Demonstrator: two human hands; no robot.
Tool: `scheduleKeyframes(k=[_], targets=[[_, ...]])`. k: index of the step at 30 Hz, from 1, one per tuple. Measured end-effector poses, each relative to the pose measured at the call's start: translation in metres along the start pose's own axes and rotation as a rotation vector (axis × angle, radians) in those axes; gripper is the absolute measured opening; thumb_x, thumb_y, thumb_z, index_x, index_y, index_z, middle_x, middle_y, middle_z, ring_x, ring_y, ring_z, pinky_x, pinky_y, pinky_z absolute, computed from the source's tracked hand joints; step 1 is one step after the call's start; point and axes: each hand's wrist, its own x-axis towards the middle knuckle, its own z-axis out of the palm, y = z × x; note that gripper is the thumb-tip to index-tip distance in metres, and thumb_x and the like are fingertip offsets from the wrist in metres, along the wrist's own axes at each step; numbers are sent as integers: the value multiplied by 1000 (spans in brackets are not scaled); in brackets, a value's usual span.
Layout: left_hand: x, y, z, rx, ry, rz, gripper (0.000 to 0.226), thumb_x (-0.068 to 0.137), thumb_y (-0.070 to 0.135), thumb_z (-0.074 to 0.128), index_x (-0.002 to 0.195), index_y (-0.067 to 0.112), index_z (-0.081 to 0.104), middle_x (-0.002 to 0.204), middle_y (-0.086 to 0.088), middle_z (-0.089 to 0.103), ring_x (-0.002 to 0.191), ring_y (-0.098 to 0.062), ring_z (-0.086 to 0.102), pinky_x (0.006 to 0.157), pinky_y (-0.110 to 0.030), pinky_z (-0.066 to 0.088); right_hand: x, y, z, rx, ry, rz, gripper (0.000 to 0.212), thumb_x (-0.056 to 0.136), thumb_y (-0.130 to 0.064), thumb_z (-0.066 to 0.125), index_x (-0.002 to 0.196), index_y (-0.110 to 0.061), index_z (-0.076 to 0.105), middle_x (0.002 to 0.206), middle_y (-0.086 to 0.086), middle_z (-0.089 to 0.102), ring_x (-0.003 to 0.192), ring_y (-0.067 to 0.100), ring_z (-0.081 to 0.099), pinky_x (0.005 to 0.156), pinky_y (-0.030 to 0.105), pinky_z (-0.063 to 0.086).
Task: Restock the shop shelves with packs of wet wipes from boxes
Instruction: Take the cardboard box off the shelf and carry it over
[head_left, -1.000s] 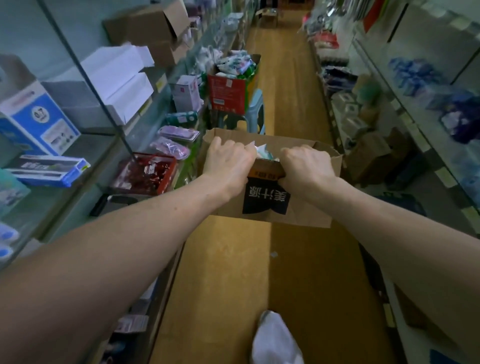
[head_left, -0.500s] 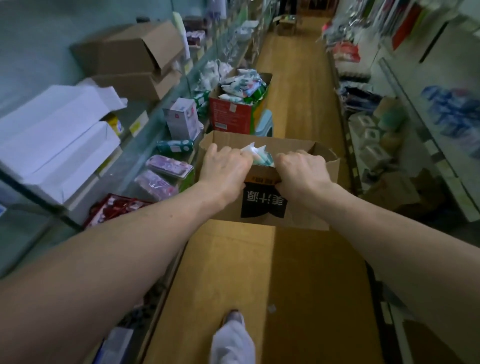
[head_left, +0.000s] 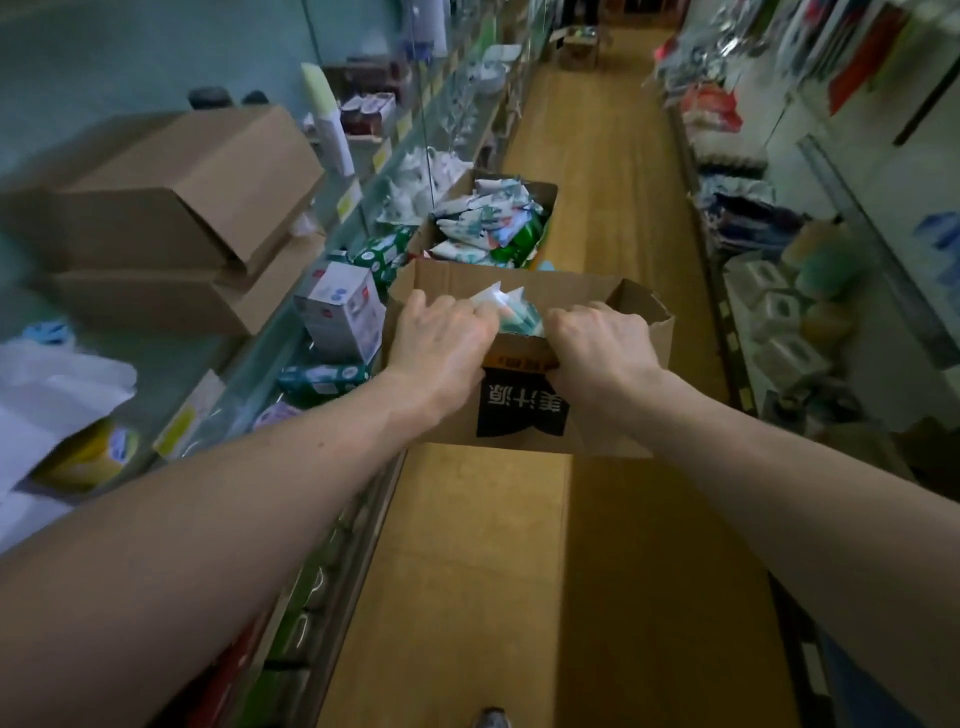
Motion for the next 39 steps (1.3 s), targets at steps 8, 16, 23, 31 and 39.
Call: scheduleKeyframes(k=[8,16,23,31,39], targets=[[117,-26,24,-14,-7,-26,32,90,26,62,118,17,49,116,-5,60,111,-25,51,92,-40,32,122,42,9,-18,-4,-42,34,89,-24,63,119,-15,52,111,5,61,101,23,54,69,33,40],[260,-44,26,-1,13,-69,30,89,27,62,114,17,50,113,-4,60,109,-25,52,97,-41,31,253,108,-3,-19,42,-73,26,88,-20,61,112,-14,52,108,6,60,101,25,53,66,34,35],[367,-69,33,4,45,-109,34,88,30,65,113,14,50,112,-7,60,108,-28,52,95,-42,33,358,148,-14,-40,121,-100,23,90,-17,60,111,-14,53,108,7,61,102,26,53,67,36,36],[464,-108,68,26,42,-131,33,88,29,63,115,15,49,112,-6,60,107,-27,53,93,-42,33,466,162,3,-69,122,-155,26,91,-18,58,116,-12,50,112,7,59,104,27,52,79,42,44],[530,-142,143,7,-241,-89,24,92,24,54,115,16,48,116,-6,58,113,-27,50,92,-41,30,555,151,74,-103,-102,-206,24,93,-12,53,117,-11,50,116,7,60,108,27,55,66,34,35]])
